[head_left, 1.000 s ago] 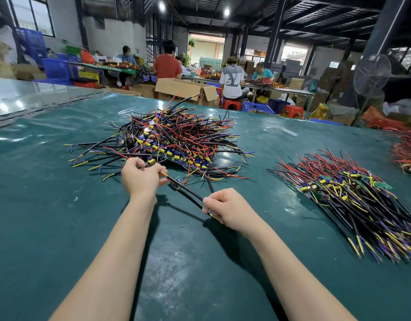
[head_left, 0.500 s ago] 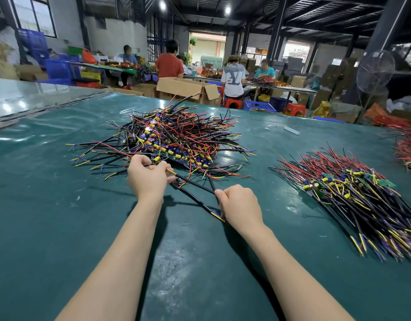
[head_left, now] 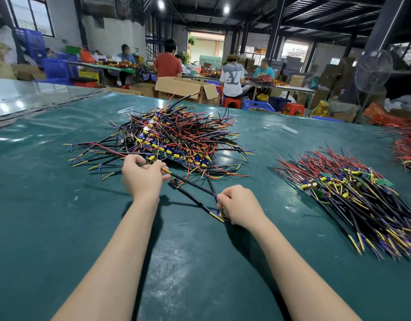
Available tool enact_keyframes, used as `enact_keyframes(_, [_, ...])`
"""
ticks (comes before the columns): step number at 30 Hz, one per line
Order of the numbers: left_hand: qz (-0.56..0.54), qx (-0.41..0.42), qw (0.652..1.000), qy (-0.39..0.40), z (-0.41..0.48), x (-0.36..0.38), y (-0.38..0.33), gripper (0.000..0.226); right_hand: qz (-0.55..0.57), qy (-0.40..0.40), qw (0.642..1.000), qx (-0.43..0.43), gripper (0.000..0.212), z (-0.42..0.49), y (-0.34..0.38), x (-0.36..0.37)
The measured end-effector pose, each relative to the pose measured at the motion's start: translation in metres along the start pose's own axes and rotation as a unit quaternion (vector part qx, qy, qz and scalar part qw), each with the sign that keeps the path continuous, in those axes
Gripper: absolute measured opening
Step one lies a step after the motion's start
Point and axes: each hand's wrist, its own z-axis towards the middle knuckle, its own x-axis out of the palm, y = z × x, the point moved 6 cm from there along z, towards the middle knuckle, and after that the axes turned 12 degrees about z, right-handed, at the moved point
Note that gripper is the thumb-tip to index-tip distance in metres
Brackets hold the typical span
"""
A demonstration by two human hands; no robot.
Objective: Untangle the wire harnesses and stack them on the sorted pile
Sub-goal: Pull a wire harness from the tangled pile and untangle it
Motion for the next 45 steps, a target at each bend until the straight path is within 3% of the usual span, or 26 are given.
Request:
enact_keyframes(8, [0.004, 0.016, 1.000, 0.009, -0.005, 0.004, -0.004, 0.042, -0.083, -0.037, 0.996, 0.019, 0.037, 0.000, -0.002, -0.009])
enact_keyframes(11, [-0.019, -0.002, 1.000, -0.023, 0.002, -0.006, -0.006, 0.042, 0.079, 0.063, 0.995, 0.004, 0.038, -0.003, 0.001, -0.003])
enact_keyframes(14, [-0.031, -0.025, 0.999, -0.033, 0.003, -0.008, -0.003, 0.041, 0.282, 0.166, 0.943, 0.055, 0.034, -0.011, -0.005, -0.005])
enact_keyframes(17, [-0.053, -0.042, 0.997, -0.026, 0.001, -0.006, -0.003, 0.041, 0.355, 0.204, 0.911, 0.043, 0.036, -0.013, 0.000, -0.006])
enact_keyframes(20, [-0.065, -0.055, 0.996, -0.020, 0.005, -0.009, -0.004, 0.042, 0.405, 0.249, 0.880, -0.020, 0.023, -0.019, 0.020, 0.003])
enact_keyframes(25, [-0.057, -0.084, 0.995, 0.001, 0.003, -0.004, 0.001, 0.043, 0.439, 0.281, 0.854, -0.018, 0.035, -0.023, 0.023, 0.016])
enact_keyframes(28, [-0.063, -0.111, 0.991, -0.031, 0.007, -0.016, 0.008, 0.043, 0.368, 0.201, 0.908, -0.023, 0.039, -0.017, 0.015, 0.013])
enact_keyframes(31, [-0.045, -0.120, 0.990, -0.053, 0.010, -0.021, 0.013, 0.042, 0.247, 0.017, 0.966, -0.069, 0.033, -0.010, 0.009, -0.006])
enact_keyframes(34, [-0.029, -0.108, 0.991, -0.068, 0.011, -0.022, 0.010, 0.040, 0.094, -0.093, 0.974, -0.186, 0.011, -0.017, 0.026, -0.016])
enact_keyframes(38, [-0.019, -0.091, 0.993, -0.070, 0.007, -0.018, 0.008, 0.040, -0.144, -0.071, 0.956, -0.243, 0.031, -0.019, 0.032, -0.001])
enact_keyframes(42, [-0.010, -0.091, 0.994, -0.060, 0.003, -0.013, 0.010, 0.039, -0.210, -0.085, 0.923, -0.311, 0.022, -0.025, 0.043, 0.009])
enact_keyframes(45, [-0.009, -0.096, 0.994, -0.052, 0.002, -0.012, 0.013, 0.039, -0.246, -0.064, 0.936, -0.243, 0.030, -0.016, 0.035, 0.012])
